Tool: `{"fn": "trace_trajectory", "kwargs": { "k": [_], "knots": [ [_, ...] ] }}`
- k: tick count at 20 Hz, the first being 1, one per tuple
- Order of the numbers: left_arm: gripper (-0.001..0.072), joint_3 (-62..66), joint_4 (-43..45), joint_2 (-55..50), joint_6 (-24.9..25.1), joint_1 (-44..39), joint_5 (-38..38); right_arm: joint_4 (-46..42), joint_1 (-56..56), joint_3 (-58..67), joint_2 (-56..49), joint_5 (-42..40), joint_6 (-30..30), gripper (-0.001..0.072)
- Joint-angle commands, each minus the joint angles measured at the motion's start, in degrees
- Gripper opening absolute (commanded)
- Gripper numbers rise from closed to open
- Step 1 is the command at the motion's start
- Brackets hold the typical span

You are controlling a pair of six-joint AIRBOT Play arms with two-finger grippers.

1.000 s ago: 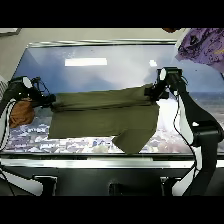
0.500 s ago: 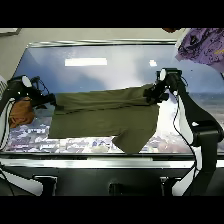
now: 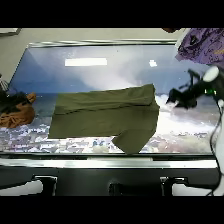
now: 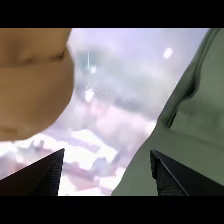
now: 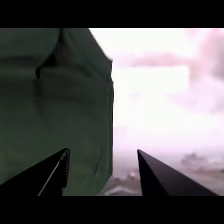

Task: Fold the clothes and pants, and hang the long-sleeved shirts on hangers.

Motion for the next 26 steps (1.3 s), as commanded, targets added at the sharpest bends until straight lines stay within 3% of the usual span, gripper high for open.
{"fn": "trace_trajectory", "kwargs": {
  "k": [1, 5, 8, 24, 26],
  "knots": [
    [0.0619, -13.64, -3.17, 8.11, 0.07, 4.20, 2.05, 13.70, -3.08, -24.22, 11.02, -4.98, -3.45, 0.0478],
    [0.0619, -21.46, -4.70, 10.71, 0.07, 3.65, 2.12, 23.61, -1.53, -45.59, 18.60, -13.09, -4.81, 0.0479],
    [0.0620, -22.34, -5.35, 10.67, 0.04, 3.21, 2.71, 26.84, -1.44, -52.61, 19.61, -16.17, -6.27, 0.0478],
    [0.0620, -22.34, -8.37, 10.58, -2.03, 3.45, 5.05, 32.92, -1.44, -58.31, 16.79, -23.21, -8.20, 0.0475],
    [0.0620, -22.34, -9.53, 10.58, -2.03, 3.45, 5.62, 33.51, -0.61, -58.31, 15.63, -23.45, -8.83, 0.0387]
  ]
}}
